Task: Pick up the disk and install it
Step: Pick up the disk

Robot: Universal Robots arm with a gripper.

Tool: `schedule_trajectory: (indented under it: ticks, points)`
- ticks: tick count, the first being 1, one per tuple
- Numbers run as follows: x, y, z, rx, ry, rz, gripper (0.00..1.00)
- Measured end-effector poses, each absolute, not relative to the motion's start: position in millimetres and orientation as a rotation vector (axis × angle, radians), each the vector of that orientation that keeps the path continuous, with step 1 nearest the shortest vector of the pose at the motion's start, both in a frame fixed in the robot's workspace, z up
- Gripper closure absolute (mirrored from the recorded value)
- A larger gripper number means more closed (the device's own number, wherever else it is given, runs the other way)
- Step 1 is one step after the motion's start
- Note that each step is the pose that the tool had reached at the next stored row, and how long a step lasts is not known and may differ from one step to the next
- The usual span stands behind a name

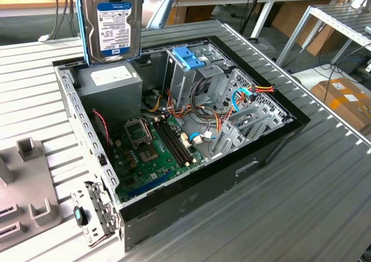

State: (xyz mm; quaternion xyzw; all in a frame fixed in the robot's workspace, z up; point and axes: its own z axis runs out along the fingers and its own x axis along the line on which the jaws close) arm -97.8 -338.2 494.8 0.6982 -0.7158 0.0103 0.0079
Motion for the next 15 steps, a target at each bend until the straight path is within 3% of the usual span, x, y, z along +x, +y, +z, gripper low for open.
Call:
schedule_trajectory:
  ticks: [15]
  points:
    - [-26.2, -335.2, 494.7, 2.182, -2.238, 0.032, 0.65]
